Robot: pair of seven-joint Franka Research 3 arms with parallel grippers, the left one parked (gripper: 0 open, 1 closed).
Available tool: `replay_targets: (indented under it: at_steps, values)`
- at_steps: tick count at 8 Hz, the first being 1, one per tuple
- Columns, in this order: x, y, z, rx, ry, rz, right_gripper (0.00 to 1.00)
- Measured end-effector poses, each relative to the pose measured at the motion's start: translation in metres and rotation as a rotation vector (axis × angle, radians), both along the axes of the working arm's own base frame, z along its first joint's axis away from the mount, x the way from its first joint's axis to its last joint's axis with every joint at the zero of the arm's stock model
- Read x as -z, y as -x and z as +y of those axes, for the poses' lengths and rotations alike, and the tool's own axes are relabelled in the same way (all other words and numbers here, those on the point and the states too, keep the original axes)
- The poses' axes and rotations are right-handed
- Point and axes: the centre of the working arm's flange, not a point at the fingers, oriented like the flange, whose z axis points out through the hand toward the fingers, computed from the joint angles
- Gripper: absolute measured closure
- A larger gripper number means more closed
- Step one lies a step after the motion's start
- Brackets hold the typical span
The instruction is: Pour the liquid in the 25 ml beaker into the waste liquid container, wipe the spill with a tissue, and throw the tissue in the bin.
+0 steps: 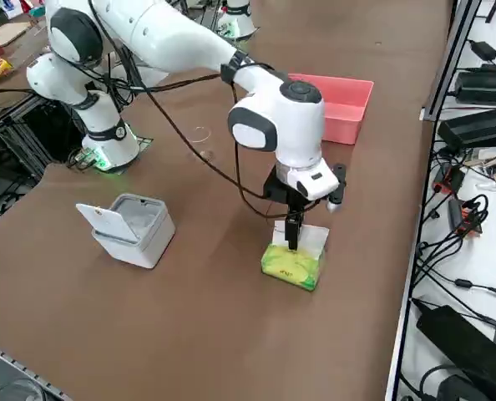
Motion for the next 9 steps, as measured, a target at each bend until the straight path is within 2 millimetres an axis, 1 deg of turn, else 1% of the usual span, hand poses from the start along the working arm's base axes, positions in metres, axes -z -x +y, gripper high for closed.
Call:
replay_targets:
  at_steps: [1,2,3,6,7,9]
  values:
    - [0.001,-0.001,-0.001,-0.002,0.003,-0.001,0.09]
    - [0.000,-0.001,-0.001,-0.010,0.006,0.000,0.14]
    - [0.000,-0.002,0.000,-0.018,0.007,0.001,0.37]
    - [0.001,-0.003,0.010,-0.039,0.008,0.005,0.94]
    - [0.001,-0.004,0.012,-0.043,0.010,0.007,0.98]
    - [0.001,-0.004,0.012,-0.046,0.010,0.009,0.99]
